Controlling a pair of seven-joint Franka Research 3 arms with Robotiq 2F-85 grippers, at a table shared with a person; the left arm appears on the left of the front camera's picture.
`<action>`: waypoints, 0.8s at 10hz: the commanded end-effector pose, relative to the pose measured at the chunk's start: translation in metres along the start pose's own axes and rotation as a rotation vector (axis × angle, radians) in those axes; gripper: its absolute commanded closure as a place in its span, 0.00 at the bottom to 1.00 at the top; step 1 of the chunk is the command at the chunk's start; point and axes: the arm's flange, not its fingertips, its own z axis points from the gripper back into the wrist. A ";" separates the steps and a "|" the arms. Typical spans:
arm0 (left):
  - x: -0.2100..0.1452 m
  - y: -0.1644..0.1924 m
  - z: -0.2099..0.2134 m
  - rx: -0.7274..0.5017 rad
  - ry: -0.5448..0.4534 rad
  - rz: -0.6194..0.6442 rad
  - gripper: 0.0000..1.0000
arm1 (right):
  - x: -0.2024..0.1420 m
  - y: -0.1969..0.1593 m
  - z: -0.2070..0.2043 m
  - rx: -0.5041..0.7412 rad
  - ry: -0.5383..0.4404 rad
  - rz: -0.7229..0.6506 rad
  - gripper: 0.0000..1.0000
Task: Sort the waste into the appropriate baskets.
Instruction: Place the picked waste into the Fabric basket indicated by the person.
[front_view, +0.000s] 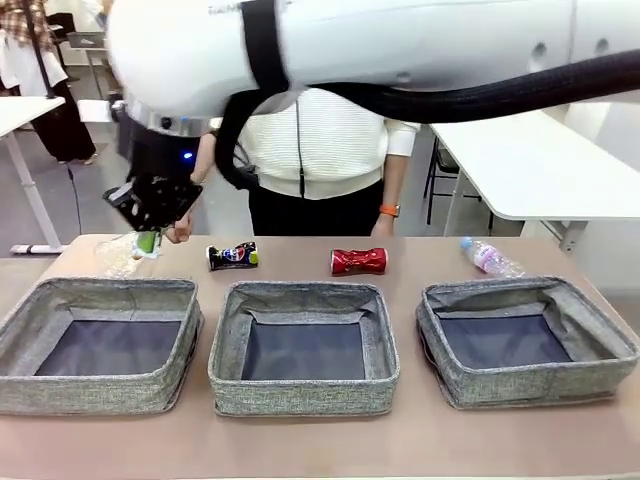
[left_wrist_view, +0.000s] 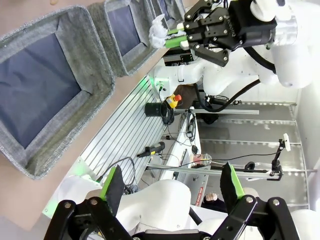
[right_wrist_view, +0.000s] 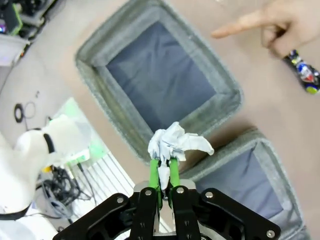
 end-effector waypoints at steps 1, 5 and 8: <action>-0.004 0.000 -0.001 0.008 0.004 -0.019 0.00 | 0.006 0.015 -0.039 0.005 -0.056 0.162 0.93; -0.004 0.000 -0.001 0.008 0.004 -0.019 0.00 | 0.013 0.013 -0.057 0.007 -0.159 0.200 0.93; -0.004 0.000 -0.001 0.008 0.004 -0.019 0.00 | 0.012 0.012 -0.056 0.003 -0.139 0.191 0.00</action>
